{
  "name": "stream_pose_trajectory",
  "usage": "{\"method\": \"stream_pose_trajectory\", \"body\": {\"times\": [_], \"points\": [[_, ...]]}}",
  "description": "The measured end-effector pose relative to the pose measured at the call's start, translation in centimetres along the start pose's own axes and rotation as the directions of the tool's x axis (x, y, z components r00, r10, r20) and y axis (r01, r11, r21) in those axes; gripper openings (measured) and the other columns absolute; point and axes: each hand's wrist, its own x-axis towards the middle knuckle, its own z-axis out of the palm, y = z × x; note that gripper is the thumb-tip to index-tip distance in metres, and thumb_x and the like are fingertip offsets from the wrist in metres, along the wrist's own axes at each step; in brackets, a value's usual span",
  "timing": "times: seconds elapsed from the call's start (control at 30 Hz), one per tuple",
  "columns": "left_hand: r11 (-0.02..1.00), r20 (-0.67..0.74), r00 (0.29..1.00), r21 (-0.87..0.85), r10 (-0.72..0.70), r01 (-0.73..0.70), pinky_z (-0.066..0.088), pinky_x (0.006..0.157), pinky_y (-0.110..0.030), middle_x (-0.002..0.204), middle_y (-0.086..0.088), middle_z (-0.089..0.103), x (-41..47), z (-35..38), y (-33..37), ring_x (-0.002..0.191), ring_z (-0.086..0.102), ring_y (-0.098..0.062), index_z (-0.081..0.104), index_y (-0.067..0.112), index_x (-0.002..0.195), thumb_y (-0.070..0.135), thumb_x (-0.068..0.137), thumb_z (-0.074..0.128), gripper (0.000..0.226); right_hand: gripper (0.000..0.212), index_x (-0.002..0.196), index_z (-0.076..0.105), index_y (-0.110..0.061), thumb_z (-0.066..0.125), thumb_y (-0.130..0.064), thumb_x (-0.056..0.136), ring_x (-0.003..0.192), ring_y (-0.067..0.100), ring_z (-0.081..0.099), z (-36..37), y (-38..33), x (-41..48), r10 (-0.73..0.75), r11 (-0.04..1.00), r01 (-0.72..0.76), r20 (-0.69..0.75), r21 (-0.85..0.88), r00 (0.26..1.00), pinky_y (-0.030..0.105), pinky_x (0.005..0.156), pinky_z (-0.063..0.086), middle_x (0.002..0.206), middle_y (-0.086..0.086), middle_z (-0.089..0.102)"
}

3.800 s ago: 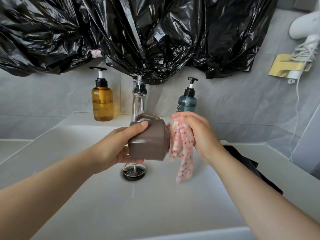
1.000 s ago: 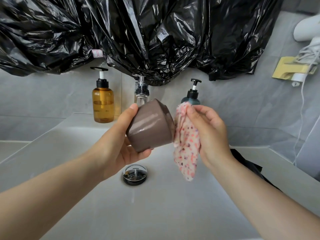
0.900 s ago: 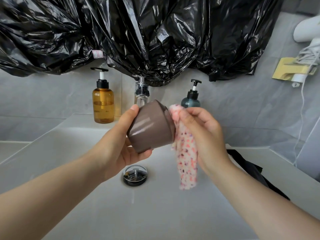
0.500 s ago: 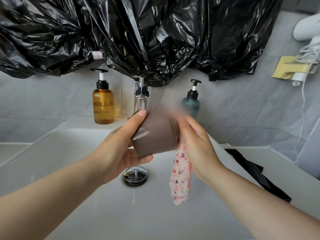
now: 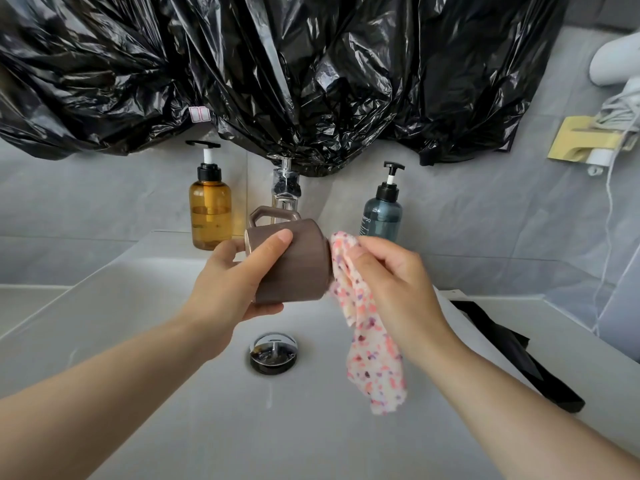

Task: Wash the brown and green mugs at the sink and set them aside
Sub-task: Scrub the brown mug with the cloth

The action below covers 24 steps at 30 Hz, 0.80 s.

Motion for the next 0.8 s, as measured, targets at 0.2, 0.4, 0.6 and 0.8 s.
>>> {"method": "stream_pose_trajectory", "body": {"times": [0.2, 0.4, 0.6, 0.8], "points": [[0.994, 0.019, 0.998, 0.092, 0.058, -0.06, 0.063, 0.068, -0.039, 0.105, -0.005, 0.07, -0.3, -0.3, 0.3, 0.086, 0.074, -0.018, 0.061, 0.024, 0.117, 0.055, 0.056, 0.08, 0.071, 0.026, 0.1, 0.069, -0.031, 0.053, -0.012, 0.098, 0.097, -0.001, 0.065, -1.0, -0.4, 0.7, -0.054, 0.994, 0.068, -0.149, 0.09, 0.987, 0.013, 0.084, 0.049, 0.097, -0.018, 0.073], [0.974, 0.053, 0.995, 0.207, 0.086, -0.095, 0.061, 0.065, -0.036, 0.106, -0.004, 0.068, -1.7, 0.0, 0.8, 0.088, 0.072, -0.019, 0.059, 0.036, 0.108, 0.06, 0.048, 0.08, 0.068, 0.021, 0.097, 0.071, -0.029, 0.06, -0.011, 0.093, 0.095, -0.005, 0.065, -2.5, -0.6, 0.6, 0.002, 1.0, 0.002, -0.202, 0.018, 0.979, 0.01, 0.081, 0.047, 0.095, -0.021, 0.073], [0.929, 0.041, 0.983, 0.322, 0.18, -0.183, 0.056, 0.06, -0.027, 0.116, 0.007, 0.062, -4.7, 0.1, 2.6, 0.091, 0.069, -0.018, 0.058, 0.037, 0.122, 0.065, 0.045, 0.078, 0.085, 0.024, 0.093, 0.07, -0.028, 0.062, -0.005, 0.09, 0.089, -0.008, 0.064, -5.5, -4.4, -1.0, -0.017, 0.998, 0.006, -0.169, -0.064, 0.985, 0.01, 0.08, 0.047, 0.092, -0.019, 0.071], [0.915, 0.093, 0.97, 0.321, 0.226, -0.244, 0.048, 0.054, -0.02, 0.11, 0.005, 0.067, -10.4, 1.1, 5.0, 0.087, 0.069, -0.015, 0.061, 0.041, 0.115, 0.07, 0.04, 0.069, 0.081, 0.023, 0.097, 0.073, -0.02, 0.061, -0.003, 0.089, 0.088, -0.007, 0.064, -10.9, -9.6, -4.7, -0.098, 0.984, 0.064, -0.208, -0.164, 0.973, 0.007, 0.076, 0.046, 0.094, -0.015, 0.072]]}}
